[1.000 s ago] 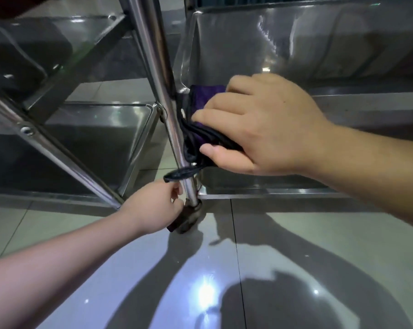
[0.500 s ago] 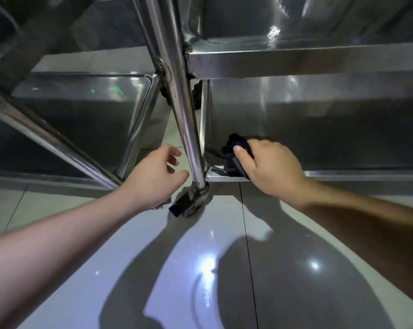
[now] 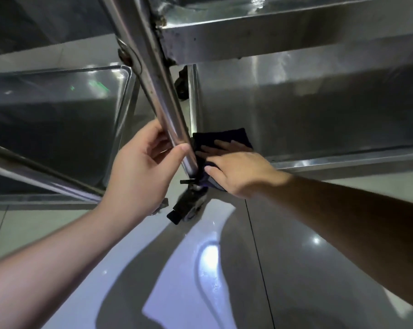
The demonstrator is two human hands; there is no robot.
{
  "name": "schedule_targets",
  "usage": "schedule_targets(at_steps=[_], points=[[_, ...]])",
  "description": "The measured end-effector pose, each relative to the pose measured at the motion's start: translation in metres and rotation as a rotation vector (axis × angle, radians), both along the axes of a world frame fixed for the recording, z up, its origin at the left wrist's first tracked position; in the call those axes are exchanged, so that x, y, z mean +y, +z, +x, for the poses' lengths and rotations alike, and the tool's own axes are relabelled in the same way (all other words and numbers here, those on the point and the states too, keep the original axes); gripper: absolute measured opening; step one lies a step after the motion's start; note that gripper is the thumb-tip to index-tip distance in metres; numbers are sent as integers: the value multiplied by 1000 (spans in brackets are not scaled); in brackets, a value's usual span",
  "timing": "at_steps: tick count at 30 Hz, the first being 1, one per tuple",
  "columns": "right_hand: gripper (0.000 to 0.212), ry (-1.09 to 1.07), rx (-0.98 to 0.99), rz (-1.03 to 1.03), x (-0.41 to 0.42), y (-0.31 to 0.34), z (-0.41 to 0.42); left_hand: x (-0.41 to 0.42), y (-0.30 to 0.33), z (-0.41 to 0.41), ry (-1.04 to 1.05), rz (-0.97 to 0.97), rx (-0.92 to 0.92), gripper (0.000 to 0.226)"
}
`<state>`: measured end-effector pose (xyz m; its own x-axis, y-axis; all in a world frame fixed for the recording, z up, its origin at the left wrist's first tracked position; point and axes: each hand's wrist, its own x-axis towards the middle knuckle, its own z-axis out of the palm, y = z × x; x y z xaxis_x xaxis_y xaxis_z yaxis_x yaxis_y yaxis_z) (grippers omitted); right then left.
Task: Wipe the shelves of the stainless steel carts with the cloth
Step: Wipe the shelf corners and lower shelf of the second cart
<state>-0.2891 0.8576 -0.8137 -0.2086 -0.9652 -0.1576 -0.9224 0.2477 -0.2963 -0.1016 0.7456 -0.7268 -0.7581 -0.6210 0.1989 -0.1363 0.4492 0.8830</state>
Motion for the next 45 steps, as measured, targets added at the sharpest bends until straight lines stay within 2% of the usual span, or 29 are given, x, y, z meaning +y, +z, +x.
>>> schedule_targets(at_steps=[3, 9, 11, 13, 17, 21, 23, 26, 31, 33, 36, 42, 45], points=[[55, -27, -38, 42, -39, -3, -23, 1, 0, 0, 6, 5, 9, 26], [58, -374, -81, 68, -131, -8, -67, 5, 1, -1, 18, -46, -33, 24], [60, -426, -106, 52, -141, -10, -65, 5, 2, -1, 11, -58, -54, 27], [60, -343, -117, 17, -132, -10, -49, 5, 2, 1, 12, -92, -63, 28], [55, 40, -73, 0, -88, -17, -11, 2, 5, 4, 20, -213, -92, 22], [55, 24, -85, -40, -47, -24, -15, 6, 5, 3, 10, -220, -97, 21], [56, -57, -35, -37, -40, -25, -29, 7, 4, 1, 7, -234, -103, 22], [56, -361, 23, -33, -32, -28, -71, 8, 5, -3, 14, -246, -112, 21], [62, -900, -22, 33, -11, -23, -179, 8, 3, -3, 11, -257, -110, 19], [64, -1013, -47, 74, -16, -22, -191, 6, 3, -3, 7, -254, -116, 19], [64, -923, -64, 68, -42, -18, -171, 6, 5, -2, 6, -274, -137, 19], [60, -370, -112, 11, -120, -13, -47, 7, 7, -2, 3, -311, -147, 22], [56, -166, -134, -13, -110, -11, -9, 7, 9, 1, -8, -332, -154, 23]])
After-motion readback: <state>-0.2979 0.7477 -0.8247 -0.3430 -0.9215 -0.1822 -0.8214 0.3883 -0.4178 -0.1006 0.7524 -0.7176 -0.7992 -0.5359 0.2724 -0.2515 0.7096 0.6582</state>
